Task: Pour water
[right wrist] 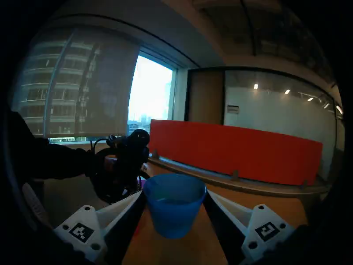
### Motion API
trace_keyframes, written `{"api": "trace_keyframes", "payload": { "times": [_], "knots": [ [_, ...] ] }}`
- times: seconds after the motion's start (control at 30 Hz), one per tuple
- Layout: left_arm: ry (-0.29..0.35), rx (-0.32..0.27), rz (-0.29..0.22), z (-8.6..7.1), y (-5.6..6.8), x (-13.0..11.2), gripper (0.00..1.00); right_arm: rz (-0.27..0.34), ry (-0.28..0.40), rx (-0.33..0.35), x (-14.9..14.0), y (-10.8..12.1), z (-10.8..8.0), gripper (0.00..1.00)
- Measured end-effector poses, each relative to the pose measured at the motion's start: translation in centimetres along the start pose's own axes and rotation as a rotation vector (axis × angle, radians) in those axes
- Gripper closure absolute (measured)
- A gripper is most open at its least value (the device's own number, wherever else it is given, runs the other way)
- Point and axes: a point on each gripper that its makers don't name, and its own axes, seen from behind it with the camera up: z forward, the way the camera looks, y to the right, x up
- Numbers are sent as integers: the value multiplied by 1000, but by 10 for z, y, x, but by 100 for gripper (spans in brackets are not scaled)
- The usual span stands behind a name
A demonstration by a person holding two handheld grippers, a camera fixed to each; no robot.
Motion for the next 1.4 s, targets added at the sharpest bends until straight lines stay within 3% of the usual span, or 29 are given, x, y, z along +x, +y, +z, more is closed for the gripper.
{"api": "trace_keyframes", "payload": {
  "times": [0.47, 0.7, 1.1, 1.4],
  "knots": [
    [-5, 10, 26, 2, 2, -2, 8, 7, 1, 2, -3, 1, 1, 9],
    [30, 1, 18, -10, 4, 9, 9, 11, 4, 1, -3, 1, 0, 9],
    [172, -22, -68, -63, 11, 39, 9, 10, 15, 10, 7, -5, -1, 9],
    [290, -20, -129, -117, 3, 55, 9, 3, 24, 29, 15, -13, 3, 9]
  ]
}}
